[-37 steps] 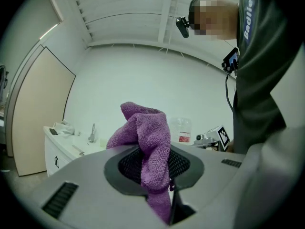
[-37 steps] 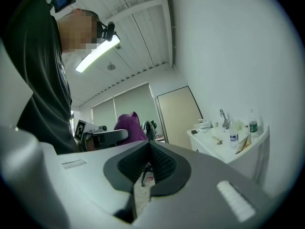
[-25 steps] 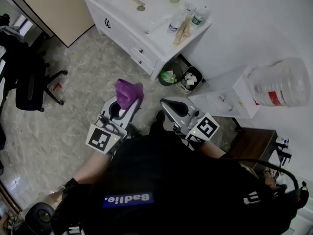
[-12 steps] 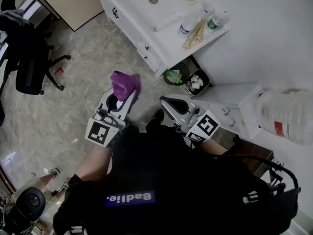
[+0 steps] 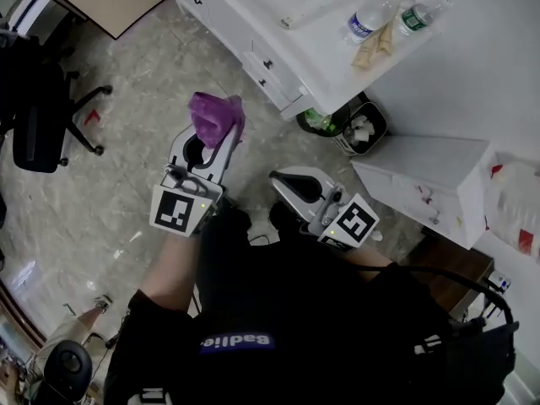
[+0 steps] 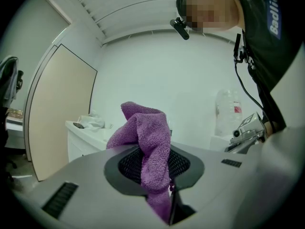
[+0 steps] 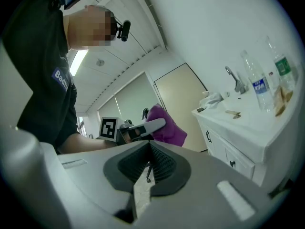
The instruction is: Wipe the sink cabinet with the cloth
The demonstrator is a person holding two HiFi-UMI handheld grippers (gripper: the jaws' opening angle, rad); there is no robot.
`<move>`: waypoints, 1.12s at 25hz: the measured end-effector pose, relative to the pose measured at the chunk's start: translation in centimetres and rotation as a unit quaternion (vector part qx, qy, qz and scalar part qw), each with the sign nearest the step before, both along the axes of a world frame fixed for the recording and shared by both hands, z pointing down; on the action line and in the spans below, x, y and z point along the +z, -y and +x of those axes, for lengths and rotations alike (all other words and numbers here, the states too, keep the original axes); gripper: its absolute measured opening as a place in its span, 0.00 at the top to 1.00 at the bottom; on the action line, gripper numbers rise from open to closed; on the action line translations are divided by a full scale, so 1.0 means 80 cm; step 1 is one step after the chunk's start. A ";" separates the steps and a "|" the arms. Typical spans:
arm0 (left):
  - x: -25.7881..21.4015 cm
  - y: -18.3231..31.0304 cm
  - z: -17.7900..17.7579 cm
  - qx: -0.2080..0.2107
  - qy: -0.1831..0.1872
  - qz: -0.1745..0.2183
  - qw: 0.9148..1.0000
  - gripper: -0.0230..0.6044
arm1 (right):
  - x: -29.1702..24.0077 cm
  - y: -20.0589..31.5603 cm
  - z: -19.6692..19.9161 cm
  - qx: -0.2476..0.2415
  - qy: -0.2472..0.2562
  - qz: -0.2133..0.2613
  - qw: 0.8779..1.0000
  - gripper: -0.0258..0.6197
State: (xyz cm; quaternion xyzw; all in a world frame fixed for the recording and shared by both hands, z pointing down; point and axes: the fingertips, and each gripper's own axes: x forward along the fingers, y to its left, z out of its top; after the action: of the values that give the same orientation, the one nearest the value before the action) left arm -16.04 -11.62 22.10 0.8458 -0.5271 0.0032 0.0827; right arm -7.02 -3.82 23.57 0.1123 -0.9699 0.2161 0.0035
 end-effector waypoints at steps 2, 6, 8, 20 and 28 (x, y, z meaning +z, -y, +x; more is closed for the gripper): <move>0.042 0.019 -0.009 -0.001 0.008 0.000 1.000 0.83 | 0.039 0.010 -0.014 -0.001 0.004 -0.001 1.000 0.96; 0.120 0.053 -0.023 0.000 0.021 0.004 1.000 0.83 | 0.110 0.028 -0.037 -0.004 0.010 0.010 1.000 0.96; 0.159 0.067 -0.028 0.000 0.024 0.003 1.000 0.83 | 0.144 0.036 -0.044 -0.002 0.013 0.017 1.000 0.96; 0.404 0.167 -0.067 -0.021 0.027 0.001 0.999 0.83 | 0.369 0.081 -0.065 0.031 0.036 0.031 0.998 0.96; 0.514 0.249 -0.071 0.001 0.030 0.016 0.999 0.83 | 0.429 0.115 -0.054 0.040 0.015 0.132 0.990 0.96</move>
State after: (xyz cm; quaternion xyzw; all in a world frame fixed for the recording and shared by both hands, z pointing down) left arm -21.74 -31.57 63.20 0.8469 -0.5287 0.0199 0.0534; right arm -11.37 -13.05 57.91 0.1473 -0.9845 0.0883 -0.0342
